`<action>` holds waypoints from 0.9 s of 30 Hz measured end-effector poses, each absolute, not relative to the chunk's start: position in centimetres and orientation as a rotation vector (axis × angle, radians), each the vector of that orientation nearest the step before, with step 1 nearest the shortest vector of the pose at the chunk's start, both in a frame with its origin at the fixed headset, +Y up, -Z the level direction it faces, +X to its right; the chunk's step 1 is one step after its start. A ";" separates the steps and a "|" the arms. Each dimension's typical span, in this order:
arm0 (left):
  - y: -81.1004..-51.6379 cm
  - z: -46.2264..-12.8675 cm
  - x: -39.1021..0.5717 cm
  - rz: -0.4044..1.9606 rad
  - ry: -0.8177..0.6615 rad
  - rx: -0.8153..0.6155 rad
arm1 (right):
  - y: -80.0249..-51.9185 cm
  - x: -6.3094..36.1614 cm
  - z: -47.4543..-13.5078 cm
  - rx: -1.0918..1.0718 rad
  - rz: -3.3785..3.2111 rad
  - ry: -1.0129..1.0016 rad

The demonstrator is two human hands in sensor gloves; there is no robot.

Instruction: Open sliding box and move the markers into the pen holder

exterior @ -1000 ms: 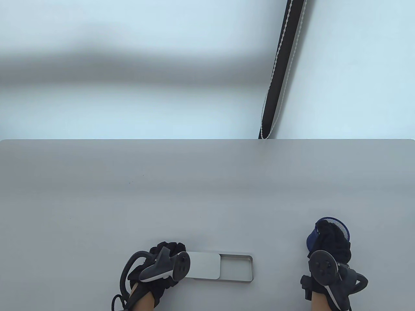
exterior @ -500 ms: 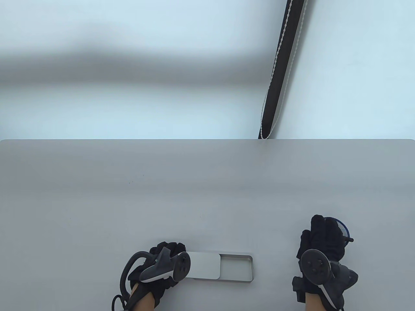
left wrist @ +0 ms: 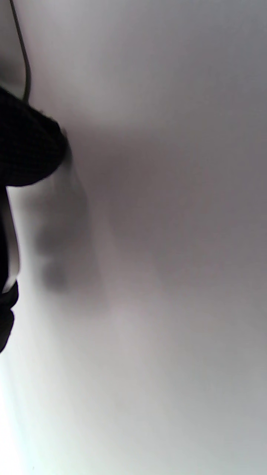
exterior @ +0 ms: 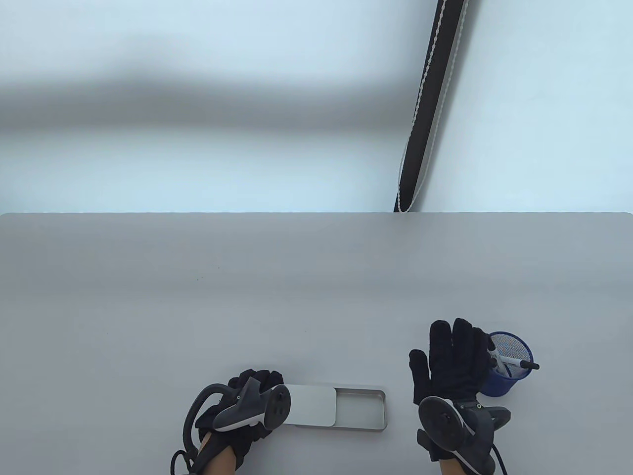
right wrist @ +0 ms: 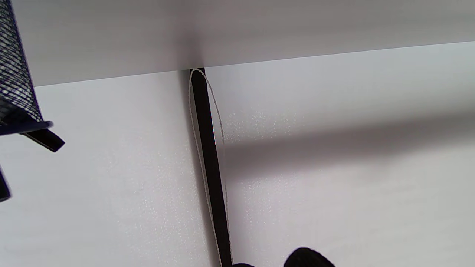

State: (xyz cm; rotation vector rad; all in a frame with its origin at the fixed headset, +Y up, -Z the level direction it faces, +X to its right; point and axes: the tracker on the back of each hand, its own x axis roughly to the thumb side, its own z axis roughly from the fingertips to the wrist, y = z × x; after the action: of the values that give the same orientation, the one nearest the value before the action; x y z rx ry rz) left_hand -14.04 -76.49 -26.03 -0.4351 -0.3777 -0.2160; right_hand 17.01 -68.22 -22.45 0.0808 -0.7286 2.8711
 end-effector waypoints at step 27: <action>-74.6 -26.2 -14.8 -0.178 -0.355 -0.499 | -73.8 14.3 -24.7 0.278 3.054 -0.053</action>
State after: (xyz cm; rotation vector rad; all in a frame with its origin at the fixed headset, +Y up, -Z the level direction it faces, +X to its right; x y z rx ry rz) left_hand -14.79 -74.58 -26.20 -0.4994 -0.3548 -0.1780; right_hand 14.35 -73.79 -24.65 0.2785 -0.0528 3.0540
